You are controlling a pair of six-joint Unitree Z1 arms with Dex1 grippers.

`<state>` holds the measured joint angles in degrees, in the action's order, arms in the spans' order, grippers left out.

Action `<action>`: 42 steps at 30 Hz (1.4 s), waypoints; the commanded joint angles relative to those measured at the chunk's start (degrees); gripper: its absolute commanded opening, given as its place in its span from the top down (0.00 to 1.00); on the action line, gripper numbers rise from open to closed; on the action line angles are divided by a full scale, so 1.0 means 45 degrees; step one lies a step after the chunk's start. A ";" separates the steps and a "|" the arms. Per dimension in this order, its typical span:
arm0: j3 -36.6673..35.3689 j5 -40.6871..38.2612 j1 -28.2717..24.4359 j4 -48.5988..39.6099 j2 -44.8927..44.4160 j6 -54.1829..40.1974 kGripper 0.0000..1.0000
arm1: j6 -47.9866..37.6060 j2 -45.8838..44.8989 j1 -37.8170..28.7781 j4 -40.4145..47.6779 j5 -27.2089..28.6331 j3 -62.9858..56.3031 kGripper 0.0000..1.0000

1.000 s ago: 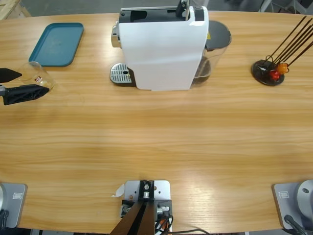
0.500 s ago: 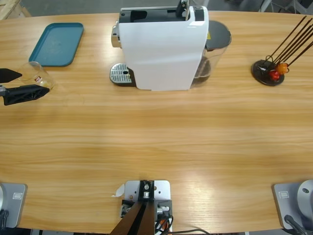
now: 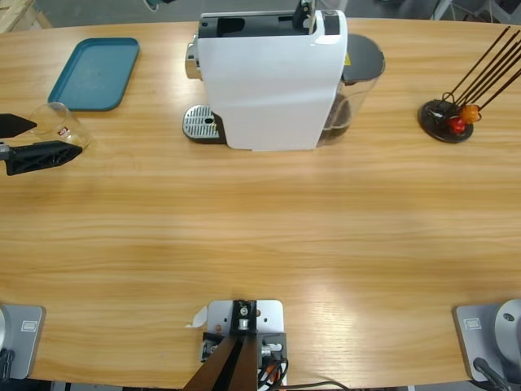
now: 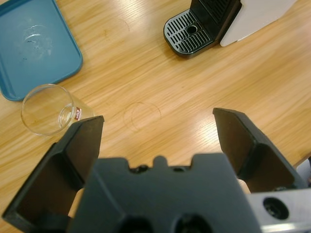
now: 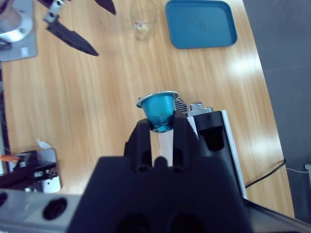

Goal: Pour coffee

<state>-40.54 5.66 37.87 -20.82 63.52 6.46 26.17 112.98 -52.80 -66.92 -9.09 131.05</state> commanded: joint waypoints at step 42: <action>0.0532 0.0031 0.0100 0.0212 -0.0243 0.0147 0.03 | 0.0533 0.2147 0.1519 0.0203 0.1752 0.0197 0.98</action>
<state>-40.43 5.66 37.87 -20.54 63.51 6.47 27.47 118.80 -46.81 -66.86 -1.41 131.23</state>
